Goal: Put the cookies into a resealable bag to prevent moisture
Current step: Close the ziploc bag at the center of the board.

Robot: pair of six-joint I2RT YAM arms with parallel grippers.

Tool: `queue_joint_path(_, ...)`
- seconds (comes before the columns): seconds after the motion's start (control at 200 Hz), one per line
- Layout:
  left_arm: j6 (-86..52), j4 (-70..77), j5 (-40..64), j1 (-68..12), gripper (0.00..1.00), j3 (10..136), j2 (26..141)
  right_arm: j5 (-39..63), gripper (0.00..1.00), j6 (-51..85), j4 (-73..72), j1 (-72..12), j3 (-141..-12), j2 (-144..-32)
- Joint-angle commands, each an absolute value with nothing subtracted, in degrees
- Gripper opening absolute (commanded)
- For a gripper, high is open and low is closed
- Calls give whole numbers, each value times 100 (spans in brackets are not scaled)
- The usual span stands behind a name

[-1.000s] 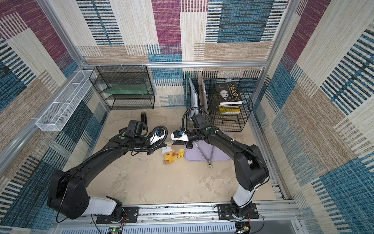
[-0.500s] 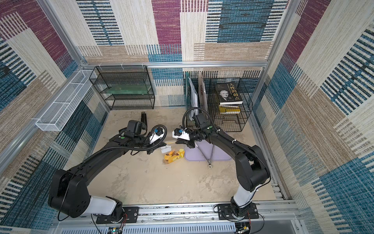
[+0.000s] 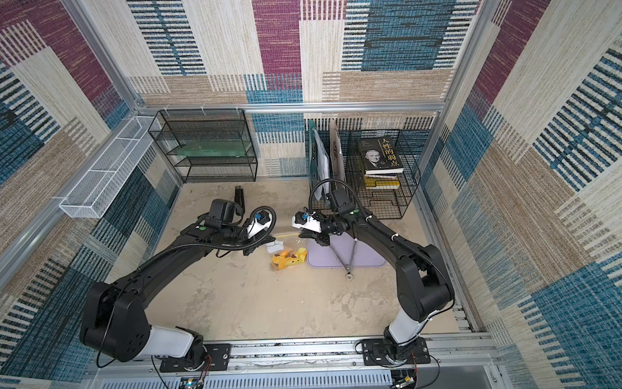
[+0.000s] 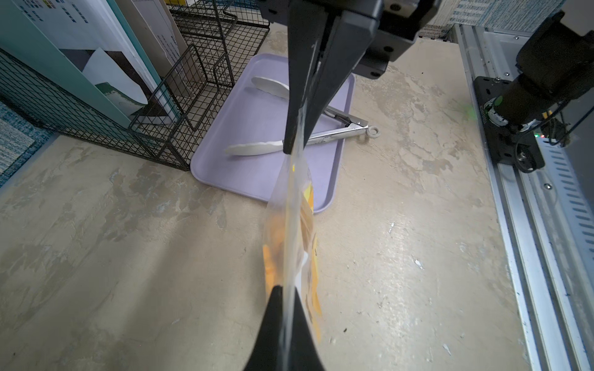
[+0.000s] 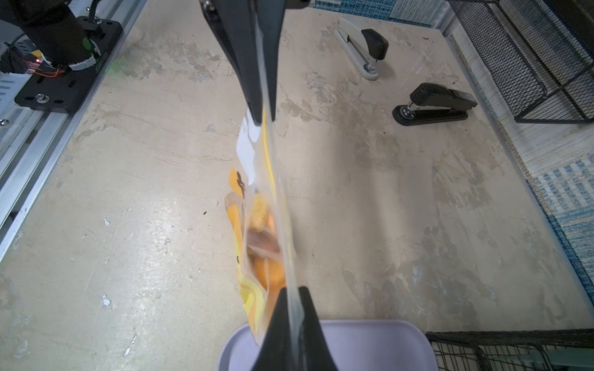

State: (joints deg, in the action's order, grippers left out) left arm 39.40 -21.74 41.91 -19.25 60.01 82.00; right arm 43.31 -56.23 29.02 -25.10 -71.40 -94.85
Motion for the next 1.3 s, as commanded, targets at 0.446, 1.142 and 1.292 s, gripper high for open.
queue_joint_path(0.446, 4005, -2154, 4547, -1907, 0, 6029, 8218, 4864, 73, -4126, 280, -3114, -6677, -9560)
queue_joint_path(1.142, 4138, -2318, 4409, -1795, 0, 6073, 8156, 4311, 63, -4614, 1754, -2759, -6808, -9454)
queue_joint_path(1.292, 4131, -2312, 4392, -1793, 0, 6065, 8156, 4026, 0, -4657, 1956, -2585, -6661, -9309)
